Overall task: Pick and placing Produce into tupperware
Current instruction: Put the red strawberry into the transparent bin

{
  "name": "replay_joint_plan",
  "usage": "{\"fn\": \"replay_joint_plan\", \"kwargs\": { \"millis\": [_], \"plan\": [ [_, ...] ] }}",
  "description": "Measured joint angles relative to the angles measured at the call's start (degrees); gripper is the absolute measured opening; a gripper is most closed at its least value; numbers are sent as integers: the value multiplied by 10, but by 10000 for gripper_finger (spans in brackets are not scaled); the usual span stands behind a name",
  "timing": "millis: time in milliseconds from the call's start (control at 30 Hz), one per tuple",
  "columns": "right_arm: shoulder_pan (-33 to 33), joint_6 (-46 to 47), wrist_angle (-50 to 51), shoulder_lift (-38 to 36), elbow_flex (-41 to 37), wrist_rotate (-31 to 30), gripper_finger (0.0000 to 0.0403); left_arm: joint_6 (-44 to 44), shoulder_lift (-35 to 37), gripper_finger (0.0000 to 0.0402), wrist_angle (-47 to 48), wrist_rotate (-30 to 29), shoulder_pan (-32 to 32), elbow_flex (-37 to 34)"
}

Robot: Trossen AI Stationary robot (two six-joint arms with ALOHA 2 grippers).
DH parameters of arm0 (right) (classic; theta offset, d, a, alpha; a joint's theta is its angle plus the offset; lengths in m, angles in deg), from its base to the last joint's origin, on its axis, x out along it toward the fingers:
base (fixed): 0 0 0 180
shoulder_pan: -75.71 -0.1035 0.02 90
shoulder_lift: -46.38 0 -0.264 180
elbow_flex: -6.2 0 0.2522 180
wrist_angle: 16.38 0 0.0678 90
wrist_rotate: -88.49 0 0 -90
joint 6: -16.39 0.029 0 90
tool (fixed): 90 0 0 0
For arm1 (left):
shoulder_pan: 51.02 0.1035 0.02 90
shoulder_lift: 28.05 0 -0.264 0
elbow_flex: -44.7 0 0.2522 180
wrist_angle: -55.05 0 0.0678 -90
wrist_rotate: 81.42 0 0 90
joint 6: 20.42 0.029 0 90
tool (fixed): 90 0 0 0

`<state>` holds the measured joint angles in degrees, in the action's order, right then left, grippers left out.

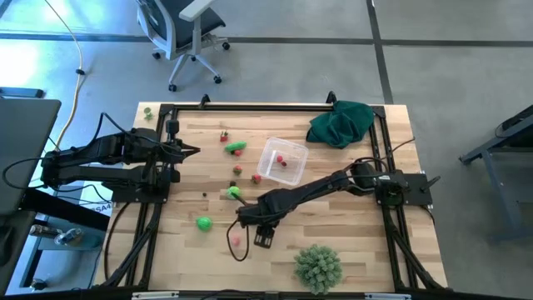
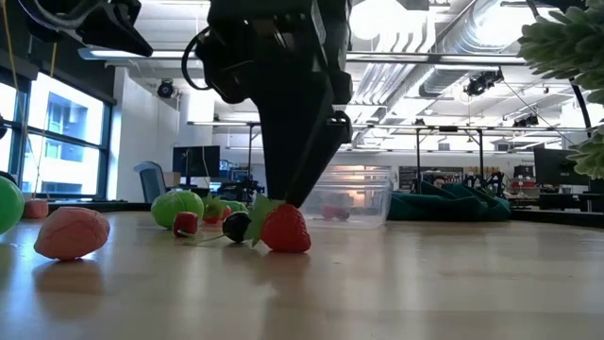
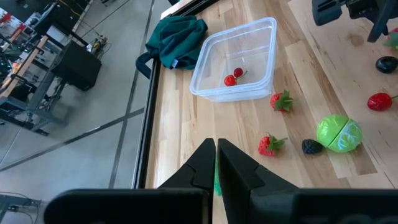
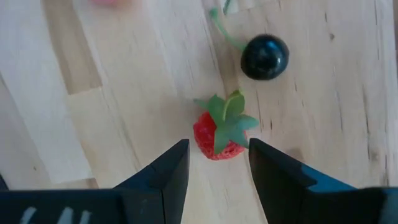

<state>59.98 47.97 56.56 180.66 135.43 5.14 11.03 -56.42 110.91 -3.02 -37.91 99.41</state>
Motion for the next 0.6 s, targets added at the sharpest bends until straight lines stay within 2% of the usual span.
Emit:
{"fn": "replay_joint_plan", "kwargs": {
  "millis": [467,600],
  "plan": [
    [0,10,19,0,0,-21,157,0,0,10,0,0,0,0],
    [0,12,20,0,0,-29,175,0,0,10,0,0,0,0]
  ]
}}
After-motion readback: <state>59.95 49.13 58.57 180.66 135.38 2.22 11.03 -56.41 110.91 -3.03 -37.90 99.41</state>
